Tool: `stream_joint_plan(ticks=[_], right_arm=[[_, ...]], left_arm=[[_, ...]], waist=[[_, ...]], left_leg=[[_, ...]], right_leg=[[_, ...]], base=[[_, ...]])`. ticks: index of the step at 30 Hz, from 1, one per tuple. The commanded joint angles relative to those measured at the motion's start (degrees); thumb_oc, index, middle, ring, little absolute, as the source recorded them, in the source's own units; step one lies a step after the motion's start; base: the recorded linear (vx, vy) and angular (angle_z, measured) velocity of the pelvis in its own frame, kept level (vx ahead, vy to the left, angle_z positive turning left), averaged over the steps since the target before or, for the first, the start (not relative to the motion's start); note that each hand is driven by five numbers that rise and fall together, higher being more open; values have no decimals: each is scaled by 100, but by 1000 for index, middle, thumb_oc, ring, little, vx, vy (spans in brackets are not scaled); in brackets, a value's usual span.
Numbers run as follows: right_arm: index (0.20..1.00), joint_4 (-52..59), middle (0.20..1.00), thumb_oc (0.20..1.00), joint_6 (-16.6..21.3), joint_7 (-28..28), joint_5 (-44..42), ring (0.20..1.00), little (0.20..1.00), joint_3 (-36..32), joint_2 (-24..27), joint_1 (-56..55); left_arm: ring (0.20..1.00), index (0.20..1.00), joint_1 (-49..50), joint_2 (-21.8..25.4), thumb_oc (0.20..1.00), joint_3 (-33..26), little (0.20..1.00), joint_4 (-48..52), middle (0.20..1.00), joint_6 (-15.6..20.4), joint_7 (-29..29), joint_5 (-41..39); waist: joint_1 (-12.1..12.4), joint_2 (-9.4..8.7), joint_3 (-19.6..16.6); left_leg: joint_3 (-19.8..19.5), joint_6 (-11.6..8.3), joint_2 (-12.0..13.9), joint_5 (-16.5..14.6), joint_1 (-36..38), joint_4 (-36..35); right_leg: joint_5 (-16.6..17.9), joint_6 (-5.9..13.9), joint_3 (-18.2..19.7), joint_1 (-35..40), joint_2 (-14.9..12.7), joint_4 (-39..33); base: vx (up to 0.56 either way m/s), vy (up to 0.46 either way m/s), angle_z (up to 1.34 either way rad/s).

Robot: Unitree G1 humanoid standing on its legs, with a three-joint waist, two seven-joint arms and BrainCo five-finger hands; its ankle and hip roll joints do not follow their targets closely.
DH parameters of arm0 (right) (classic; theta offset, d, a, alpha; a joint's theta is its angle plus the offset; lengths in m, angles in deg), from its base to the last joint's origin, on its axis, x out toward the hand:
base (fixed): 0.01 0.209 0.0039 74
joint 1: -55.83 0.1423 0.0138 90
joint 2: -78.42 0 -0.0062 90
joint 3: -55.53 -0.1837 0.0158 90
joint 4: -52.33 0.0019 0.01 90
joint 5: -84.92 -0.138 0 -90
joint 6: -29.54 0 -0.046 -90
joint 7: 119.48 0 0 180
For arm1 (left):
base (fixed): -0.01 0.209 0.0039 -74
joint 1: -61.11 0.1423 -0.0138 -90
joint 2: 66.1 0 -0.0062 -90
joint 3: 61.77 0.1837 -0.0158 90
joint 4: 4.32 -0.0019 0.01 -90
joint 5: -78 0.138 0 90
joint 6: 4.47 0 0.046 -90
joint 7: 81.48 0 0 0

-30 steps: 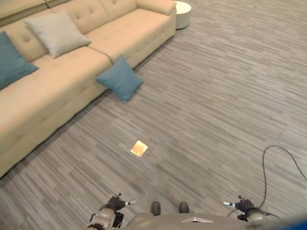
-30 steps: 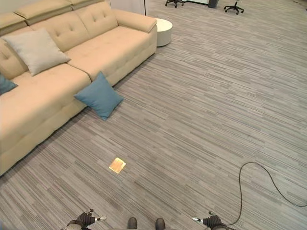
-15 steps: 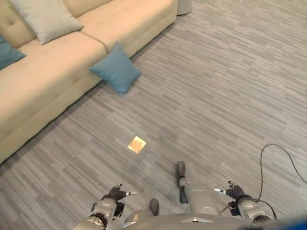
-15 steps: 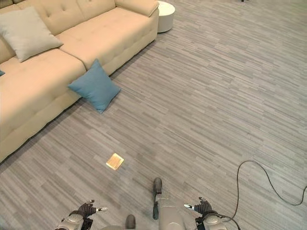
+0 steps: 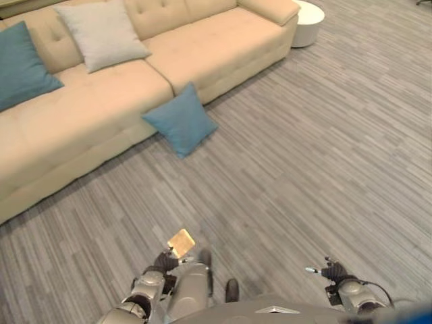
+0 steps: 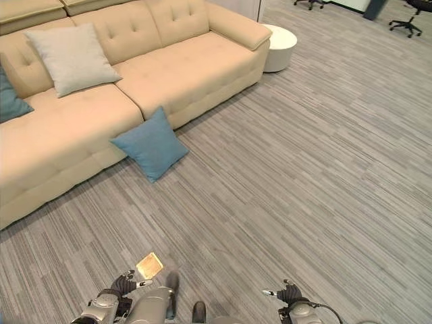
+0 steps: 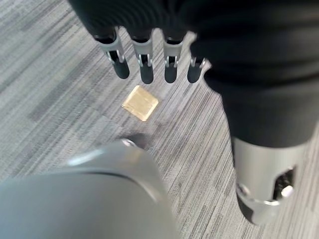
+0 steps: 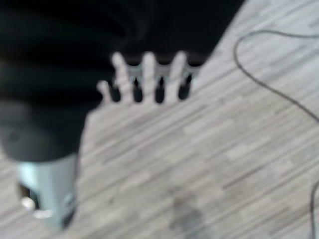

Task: Pick up all the scattered cushions and arrange them neatly on the sofa.

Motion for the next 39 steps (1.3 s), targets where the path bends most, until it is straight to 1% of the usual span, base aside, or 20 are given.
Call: stream_joint_plan(ticks=[1,2,5,7,9,12,14,15,16,17,19,20,23,24,25,26,27,31,35,39], right_arm=[[1000,366,1000,1000,49,20,-69,1000,1000,-120,203,-487],[1000,367,1000,1000,47,2,-45,1000,1000,-133,180,-516],[1000,432,1000,1000,65,-67,41,1000,1000,-106,97,-467],[1000,550,1000,1000,95,-67,17,1000,1000,-93,73,-430],[1000,640,1000,1000,105,-74,-2,1000,1000,-76,53,-409],[1000,670,1000,1000,116,-88,-29,1000,1000,-27,59,-379],[1000,674,1000,1000,113,-95,-16,1000,1000,14,66,-365],[1000,666,1000,1000,97,-92,-6,1000,1000,20,74,-371],[1000,658,1000,1000,78,-97,6,1000,1000,-9,103,-409],[1000,650,1000,1000,85,-85,-15,1000,1000,-14,114,-434],[1000,570,1000,1000,82,-99,-3,1000,1000,-15,113,-494],[1000,541,1000,1000,93,-113,-37,1000,1000,-78,130,-562],[1000,499,1000,1000,105,-85,-150,1000,1000,-121,163,-541],[1000,483,1000,1000,94,-77,-173,1000,1000,-139,167,-541],[1000,482,1000,1000,94,-77,-173,1000,1000,-139,167,-541],[1000,422,1000,1000,78,-99,-208,1000,1000,-167,187,-584],[1000,422,1000,1000,73,-95,-221,1000,1000,-187,198,-597],[1000,469,1000,1000,77,-78,-185,1000,1000,-283,213,-646],[1000,451,1000,1000,76,-99,-102,1000,1000,-270,160,-616],[1000,558,1000,1000,90,-146,-38,1000,1000,-221,65,-559]], left_arm=[[1000,1000,0,8,1000,9,1000,-85,1000,55,-44,25],[1000,1000,38,8,1000,-15,1000,-116,1000,55,-55,46],[1000,1000,28,76,1000,-76,1000,-128,1000,17,-83,57],[1000,1000,-17,134,1000,-48,1000,-56,1000,16,-65,49],[1000,1000,-48,172,1000,-42,1000,2,1000,27,-61,17],[1000,1000,-54,189,1000,-38,1000,34,1000,49,-52,-3],[1000,1000,-75,166,1000,-21,1000,3,1000,80,-38,21],[1000,1000,-96,153,1000,3,1000,5,1000,94,-39,38],[1000,1000,-146,114,1000,39,1000,-17,1000,123,-53,109],[1000,1000,-179,99,1000,73,1000,-34,1000,142,-57,127],[1000,1000,-152,48,1000,99,1000,-93,1000,149,-48,171],[1000,1000,-125,-16,1000,130,1000,-145,1000,149,-59,146],[1000,1000,-207,-44,1000,246,1000,-70,1000,129,-84,86],[1000,1000,-219,-44,1000,251,1000,-63,1000,120,-77,84],[1000,1000,-219,-44,1000,251,1000,-63,1000,120,-77,84],[1000,1000,-205,-45,1000,267,1000,-36,1000,104,-96,71],[1000,1000,-193,-44,1000,267,1000,-39,1000,104,-93,83],[1000,1000,-138,-18,1000,263,1000,-38,1000,92,-97,193],[1000,1000,-71,-12,1000,192,1000,-90,1000,91,-121,215],[1000,1000,-20,83,1000,77,1000,-123,1000,81,-120,226]], waist=[[2,84,-215],[26,67,-266],[79,-31,-255],[30,5,-174],[-36,83,-101],[-196,149,-53],[-327,129,-20],[-408,111,-10],[-535,81,1],[-550,56,-8],[-536,55,-111],[-575,83,-240],[-637,2,-160],[-649,-32,-153],[-647,-29,-153],[-611,-82,-156],[-589,-107,-150],[-546,-32,-107],[-489,16,-133],[-369,-5,-219]], left_leg=[[-9,179,86,135,880,340],[-45,222,41,94,908,379],[-88,462,-72,-236,1272,402],[-212,554,-63,-369,1485,416],[-374,591,-23,-502,1743,412],[-683,583,-53,-634,2192,238],[-909,545,-138,-693,2497,126],[-1076,517,-183,-733,2661,64],[-1365,459,-229,-756,2830,32],[-1509,434,-264,-749,2835,78],[-1668,352,-230,-738,2920,64],[-1749,143,-74,-698,2915,225],[-1429,-73,37,-521,2346,1252],[-1177,-46,115,-552,2210,1375],[-1175,-46,118,-562,2202,1391],[-689,38,267,-689,1895,1293],[-501,59,335,-738,1781,1153],[127,-17,547,-256,1333,499],[-10,23,417,-235,1406,420],[14,204,268,-423,1635,319]], right_leg=[[-192,400,507,-202,-512,767],[-185,457,498,-198,-590,852],[524,861,459,-619,-925,2191],[872,902,451,-991,-929,2859],[758,794,327,-1406,-877,3160],[430,652,236,-1814,-644,2648],[525,688,266,-2016,-487,1864],[607,729,408,-2066,-386,1467],[743,813,935,-2148,-153,1228],[742,760,1144,-2044,-128,1171],[761,637,1195,-1912,-143,1174],[666,538,1089,-1773,-181,1145],[557,449,818,-1522,-371,1079],[505,411,756,-1449,-431,1058],[504,412,757,-1450,-428,1059],[364,388,564,-1258,-581,984],[312,384,480,-1175,-643,948],[125,422,189,-920,-757,864],[57,490,168,-866,-814,1022],[57,650,233,-825,-1007,1305]], base=[[405,147,-34],[511,228,-29],[338,178,-17],[224,85,-1],[251,51,54],[309,-19,64],[347,-52,30],[479,-95,47],[430,-122,89],[392,-146,135],[339,-174,121],[367,-218,68],[168,-130,85],[43,-34,116],[110,-11,124],[125,11,84],[182,39,64],[149,89,67],[183,186,14],[145,149,-24]])
